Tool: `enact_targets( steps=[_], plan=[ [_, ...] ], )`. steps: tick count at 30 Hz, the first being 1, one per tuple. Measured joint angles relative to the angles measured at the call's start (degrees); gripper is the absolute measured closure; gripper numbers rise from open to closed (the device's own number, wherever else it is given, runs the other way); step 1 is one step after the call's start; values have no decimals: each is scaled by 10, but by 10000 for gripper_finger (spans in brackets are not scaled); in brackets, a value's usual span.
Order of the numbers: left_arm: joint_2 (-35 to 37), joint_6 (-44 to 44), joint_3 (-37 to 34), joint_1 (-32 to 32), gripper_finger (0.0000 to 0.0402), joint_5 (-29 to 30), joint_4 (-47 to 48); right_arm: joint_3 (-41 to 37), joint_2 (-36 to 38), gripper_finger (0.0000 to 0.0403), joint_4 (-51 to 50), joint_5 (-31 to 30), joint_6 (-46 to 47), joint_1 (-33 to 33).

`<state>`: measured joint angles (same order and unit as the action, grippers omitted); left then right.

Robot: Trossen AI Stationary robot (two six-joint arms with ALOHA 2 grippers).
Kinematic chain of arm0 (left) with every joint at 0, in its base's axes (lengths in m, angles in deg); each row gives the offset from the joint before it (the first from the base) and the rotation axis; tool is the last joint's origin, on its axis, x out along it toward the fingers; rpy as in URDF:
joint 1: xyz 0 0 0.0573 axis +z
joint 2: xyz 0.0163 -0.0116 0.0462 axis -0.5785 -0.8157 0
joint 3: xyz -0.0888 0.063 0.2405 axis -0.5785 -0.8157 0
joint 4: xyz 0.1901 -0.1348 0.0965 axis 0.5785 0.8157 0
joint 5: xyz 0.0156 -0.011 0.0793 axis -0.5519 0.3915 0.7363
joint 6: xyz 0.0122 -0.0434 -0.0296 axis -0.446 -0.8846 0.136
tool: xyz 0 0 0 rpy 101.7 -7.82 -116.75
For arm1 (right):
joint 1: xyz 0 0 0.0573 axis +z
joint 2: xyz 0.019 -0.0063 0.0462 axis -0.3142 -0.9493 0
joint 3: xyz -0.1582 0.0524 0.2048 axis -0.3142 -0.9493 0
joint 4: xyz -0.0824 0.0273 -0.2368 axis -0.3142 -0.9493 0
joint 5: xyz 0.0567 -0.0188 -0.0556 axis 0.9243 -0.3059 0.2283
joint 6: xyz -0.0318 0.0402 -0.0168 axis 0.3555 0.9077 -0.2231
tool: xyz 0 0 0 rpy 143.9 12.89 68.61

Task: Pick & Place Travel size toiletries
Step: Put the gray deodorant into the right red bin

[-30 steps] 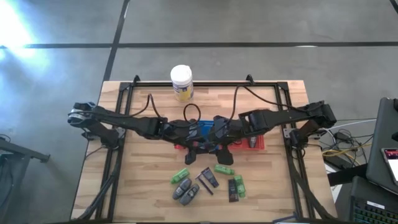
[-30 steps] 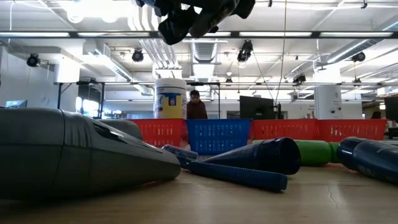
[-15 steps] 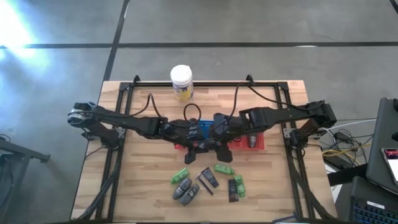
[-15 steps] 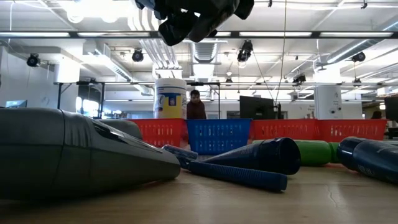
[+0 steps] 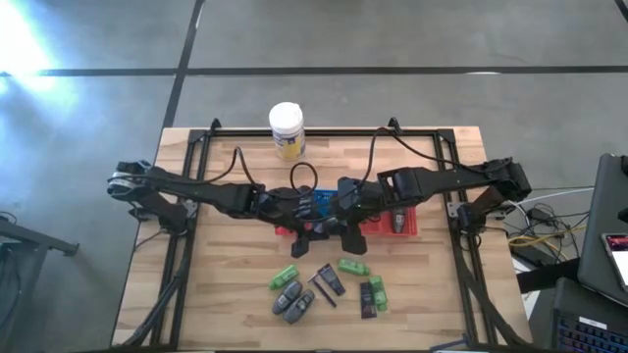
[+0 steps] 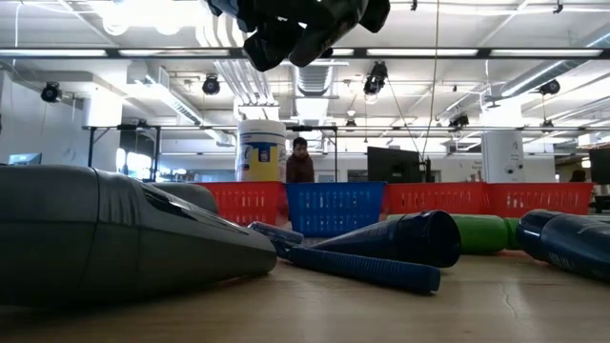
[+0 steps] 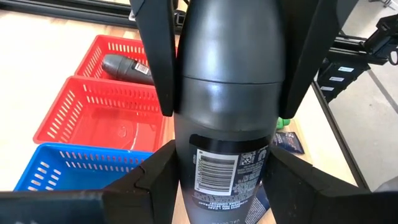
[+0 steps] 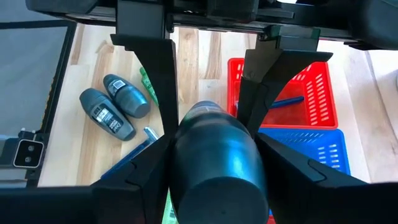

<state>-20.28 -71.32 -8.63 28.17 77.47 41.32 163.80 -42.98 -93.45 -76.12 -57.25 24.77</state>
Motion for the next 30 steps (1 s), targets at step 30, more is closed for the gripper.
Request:
enact_targets(
  steps=[30],
  plan=[
    [30, -125, -11, -61, 58, 106, 173, -278, 277, 204, -253, -244, 535, 1]
  ],
)
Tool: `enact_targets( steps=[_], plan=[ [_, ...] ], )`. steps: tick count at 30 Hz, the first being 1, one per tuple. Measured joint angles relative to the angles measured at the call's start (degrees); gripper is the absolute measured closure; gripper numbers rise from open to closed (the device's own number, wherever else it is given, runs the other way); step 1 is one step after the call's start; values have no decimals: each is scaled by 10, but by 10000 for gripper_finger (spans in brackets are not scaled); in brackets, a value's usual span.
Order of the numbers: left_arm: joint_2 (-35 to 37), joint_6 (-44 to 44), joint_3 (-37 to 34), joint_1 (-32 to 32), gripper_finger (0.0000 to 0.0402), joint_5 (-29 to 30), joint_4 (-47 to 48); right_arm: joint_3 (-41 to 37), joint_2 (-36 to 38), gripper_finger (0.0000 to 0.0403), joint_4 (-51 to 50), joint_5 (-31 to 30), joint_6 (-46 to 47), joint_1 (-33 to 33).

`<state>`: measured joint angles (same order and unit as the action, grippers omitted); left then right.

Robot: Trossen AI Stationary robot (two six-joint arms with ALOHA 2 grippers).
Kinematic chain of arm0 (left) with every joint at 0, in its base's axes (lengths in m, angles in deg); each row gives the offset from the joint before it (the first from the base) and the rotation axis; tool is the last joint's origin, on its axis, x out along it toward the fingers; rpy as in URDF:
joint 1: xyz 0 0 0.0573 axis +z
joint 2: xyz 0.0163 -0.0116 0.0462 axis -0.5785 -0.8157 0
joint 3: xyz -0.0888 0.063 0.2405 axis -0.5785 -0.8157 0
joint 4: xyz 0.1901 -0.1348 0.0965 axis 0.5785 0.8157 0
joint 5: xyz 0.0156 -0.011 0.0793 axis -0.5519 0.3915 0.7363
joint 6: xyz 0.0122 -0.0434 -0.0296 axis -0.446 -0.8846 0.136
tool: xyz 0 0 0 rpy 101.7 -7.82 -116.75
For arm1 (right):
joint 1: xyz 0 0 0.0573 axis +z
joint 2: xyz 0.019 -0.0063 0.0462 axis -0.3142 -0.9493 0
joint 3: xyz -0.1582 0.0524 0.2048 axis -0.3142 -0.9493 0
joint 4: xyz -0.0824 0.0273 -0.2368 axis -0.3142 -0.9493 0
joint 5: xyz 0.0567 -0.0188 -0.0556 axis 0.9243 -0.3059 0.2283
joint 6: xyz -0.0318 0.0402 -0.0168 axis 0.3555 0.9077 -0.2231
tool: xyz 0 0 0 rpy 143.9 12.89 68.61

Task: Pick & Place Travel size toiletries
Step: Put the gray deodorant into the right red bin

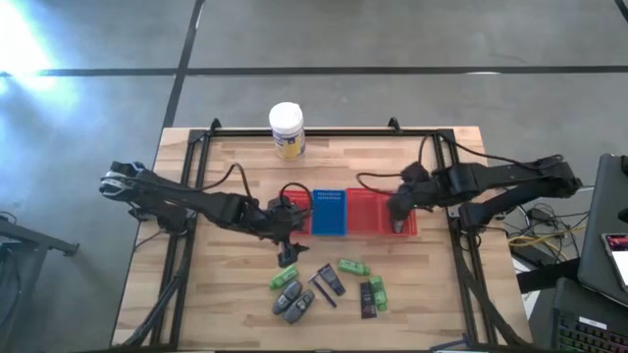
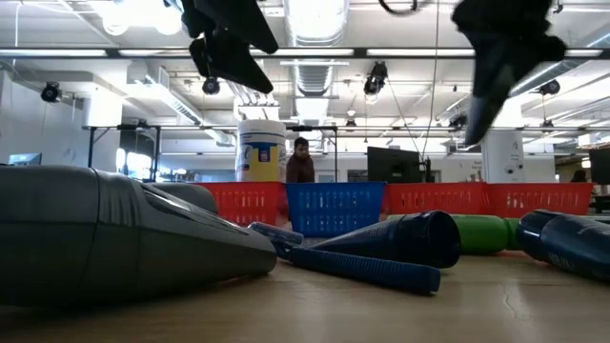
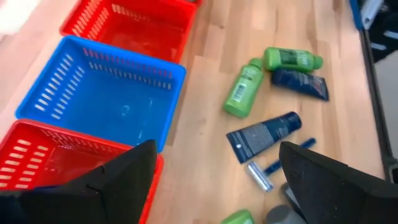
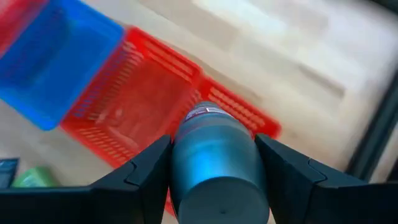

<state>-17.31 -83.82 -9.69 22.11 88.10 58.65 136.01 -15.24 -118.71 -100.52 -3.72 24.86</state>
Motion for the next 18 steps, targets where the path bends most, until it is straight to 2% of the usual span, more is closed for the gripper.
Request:
enact_targets(
  steps=[4, 8, 14, 18],
  plan=[
    [0, -6, -4, 2, 58, 3, 1, -63, 29, 204, 43, 33, 42, 0],
    [0, -14, -4, 2, 58, 3, 1, -82, 31, 203, 52, 41, 62, 0],
    [0, -15, -5, 2, 58, 7, 1, -107, -3, 203, 58, -16, 126, 1],
    [0, -16, -8, 2, 58, 10, 0, -120, -41, 202, 112, -46, 140, 1]
  ],
)
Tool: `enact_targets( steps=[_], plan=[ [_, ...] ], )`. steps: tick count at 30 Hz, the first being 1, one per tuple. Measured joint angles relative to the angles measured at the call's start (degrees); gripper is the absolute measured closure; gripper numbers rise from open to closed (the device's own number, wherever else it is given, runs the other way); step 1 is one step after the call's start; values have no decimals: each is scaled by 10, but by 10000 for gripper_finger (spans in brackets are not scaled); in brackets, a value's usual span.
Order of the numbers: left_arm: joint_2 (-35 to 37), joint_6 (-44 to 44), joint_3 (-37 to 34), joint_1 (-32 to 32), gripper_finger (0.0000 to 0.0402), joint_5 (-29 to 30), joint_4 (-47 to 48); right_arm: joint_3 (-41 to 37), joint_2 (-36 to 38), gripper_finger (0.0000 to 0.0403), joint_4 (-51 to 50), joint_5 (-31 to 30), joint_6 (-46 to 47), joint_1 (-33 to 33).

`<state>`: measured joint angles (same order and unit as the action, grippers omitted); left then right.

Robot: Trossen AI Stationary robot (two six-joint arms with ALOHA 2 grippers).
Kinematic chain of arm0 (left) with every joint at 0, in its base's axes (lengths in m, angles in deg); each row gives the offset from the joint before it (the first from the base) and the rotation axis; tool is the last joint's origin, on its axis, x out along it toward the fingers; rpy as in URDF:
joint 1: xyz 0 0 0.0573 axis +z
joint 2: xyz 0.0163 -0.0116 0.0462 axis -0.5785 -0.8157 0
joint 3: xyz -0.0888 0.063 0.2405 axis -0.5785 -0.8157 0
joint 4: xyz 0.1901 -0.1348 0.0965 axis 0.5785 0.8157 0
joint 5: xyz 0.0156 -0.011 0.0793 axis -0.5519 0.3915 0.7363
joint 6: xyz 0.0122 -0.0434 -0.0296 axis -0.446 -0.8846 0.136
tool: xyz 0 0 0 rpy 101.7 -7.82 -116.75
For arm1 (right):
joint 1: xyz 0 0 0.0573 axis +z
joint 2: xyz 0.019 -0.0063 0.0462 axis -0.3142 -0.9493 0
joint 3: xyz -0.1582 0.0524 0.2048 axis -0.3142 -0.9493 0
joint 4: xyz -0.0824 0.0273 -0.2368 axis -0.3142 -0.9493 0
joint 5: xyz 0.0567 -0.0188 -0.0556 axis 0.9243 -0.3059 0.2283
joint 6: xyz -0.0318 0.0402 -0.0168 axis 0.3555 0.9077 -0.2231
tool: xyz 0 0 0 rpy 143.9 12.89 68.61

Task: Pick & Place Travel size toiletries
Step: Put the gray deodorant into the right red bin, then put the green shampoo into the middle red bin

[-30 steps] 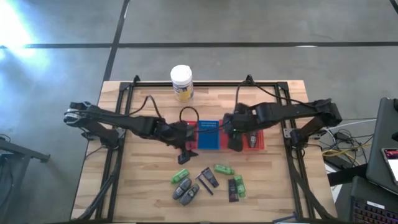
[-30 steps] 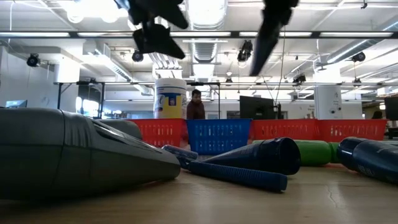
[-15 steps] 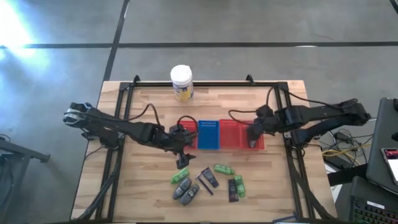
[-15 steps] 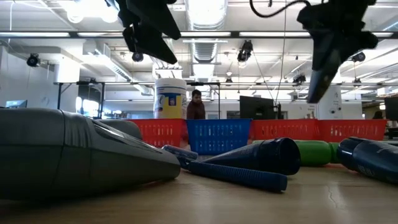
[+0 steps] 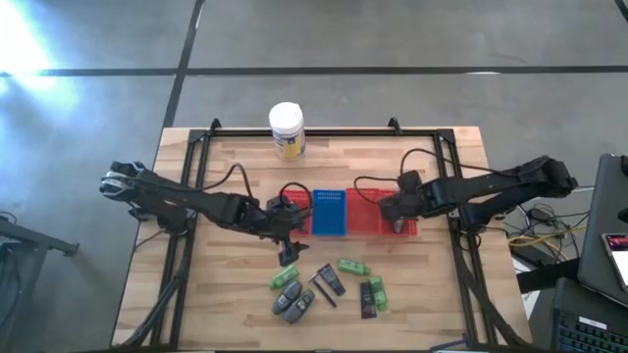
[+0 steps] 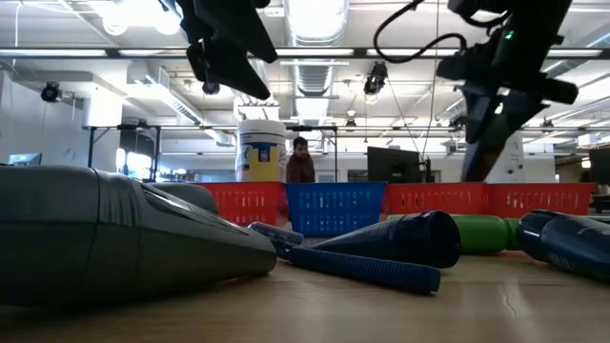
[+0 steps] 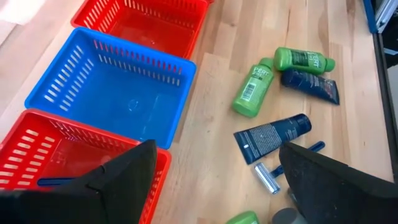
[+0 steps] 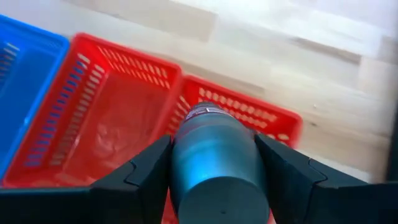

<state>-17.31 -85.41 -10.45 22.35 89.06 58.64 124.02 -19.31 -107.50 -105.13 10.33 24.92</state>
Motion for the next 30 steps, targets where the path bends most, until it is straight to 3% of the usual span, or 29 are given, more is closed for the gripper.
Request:
enact_targets(
  steps=[4, 14, 25, 30],
  plan=[
    [0, -5, -8, 0, 58, 5, -2, -3, -39, 202, 12, -25, 7, 0],
    [0, -16, -17, 0, 58, 8, -3, -6, -79, 195, 29, -3, 3, 3],
    [0, -9, -17, 0, 58, 9, -3, -11, -79, 104, 28, -4, 3, 3],
    [0, -9, -17, 0, 58, 8, -1, -10, -78, 73, 28, 32, -42, 3]
  ],
)
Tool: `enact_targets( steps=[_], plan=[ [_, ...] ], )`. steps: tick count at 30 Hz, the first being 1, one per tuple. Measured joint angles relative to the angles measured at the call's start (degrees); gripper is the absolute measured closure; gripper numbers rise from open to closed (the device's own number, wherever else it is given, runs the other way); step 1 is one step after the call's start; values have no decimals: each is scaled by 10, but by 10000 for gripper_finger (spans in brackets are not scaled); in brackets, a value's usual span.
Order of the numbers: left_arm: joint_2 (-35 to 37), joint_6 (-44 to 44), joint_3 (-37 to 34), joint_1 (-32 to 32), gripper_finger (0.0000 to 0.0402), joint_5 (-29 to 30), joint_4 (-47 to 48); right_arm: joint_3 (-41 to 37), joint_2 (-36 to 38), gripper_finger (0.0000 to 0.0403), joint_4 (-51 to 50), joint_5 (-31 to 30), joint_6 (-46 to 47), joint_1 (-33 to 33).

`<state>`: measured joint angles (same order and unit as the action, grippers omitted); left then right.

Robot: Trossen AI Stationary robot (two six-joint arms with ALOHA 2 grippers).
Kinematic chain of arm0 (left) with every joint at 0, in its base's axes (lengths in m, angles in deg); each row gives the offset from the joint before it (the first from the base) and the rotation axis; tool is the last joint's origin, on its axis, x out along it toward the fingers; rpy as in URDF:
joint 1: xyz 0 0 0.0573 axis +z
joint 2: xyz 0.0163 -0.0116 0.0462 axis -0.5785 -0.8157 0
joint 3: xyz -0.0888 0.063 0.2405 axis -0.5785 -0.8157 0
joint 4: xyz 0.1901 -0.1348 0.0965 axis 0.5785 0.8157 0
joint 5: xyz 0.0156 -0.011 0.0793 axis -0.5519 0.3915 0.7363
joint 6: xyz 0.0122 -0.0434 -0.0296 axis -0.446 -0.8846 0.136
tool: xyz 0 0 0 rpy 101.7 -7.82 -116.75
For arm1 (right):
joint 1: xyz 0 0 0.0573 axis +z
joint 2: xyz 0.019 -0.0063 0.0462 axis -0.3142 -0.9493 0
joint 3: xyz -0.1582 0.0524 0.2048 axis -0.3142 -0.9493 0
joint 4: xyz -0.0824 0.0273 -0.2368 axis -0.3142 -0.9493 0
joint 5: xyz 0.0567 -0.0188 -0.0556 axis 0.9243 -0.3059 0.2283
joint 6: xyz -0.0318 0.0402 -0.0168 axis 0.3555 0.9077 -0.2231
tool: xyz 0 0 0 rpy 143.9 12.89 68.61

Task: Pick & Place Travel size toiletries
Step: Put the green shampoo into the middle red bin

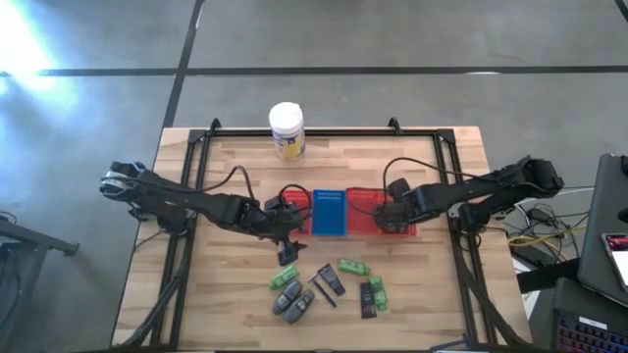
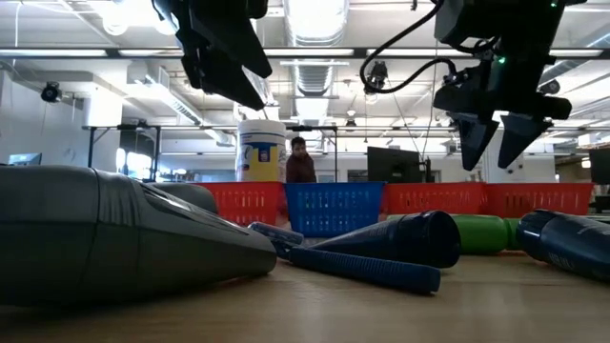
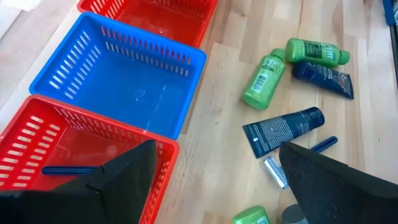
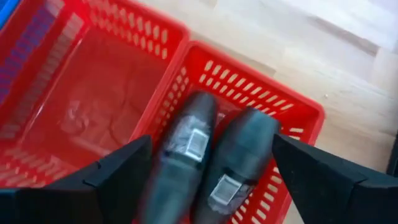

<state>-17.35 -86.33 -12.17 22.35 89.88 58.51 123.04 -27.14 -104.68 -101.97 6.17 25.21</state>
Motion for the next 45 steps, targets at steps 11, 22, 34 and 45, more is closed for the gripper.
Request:
enact_targets(
  steps=[11, 22, 34, 45],
  plan=[
    [0, -16, -7, -36, 58, -120, 155, 21, 39, 52, -1, 54, -120, 4],
    [-31, -175, -70, -91, 58, -91, 60, 23, 63, 78, -1, 43, -113, 4],
    [-164, -183, -3, -103, 58, -92, 39, 23, 59, 61, -5, 43, -111, 4],
    [-208, -212, 40, -111, 58, -92, 130, 23, 59, 47, -5, 44, -128, 4]
  ],
)
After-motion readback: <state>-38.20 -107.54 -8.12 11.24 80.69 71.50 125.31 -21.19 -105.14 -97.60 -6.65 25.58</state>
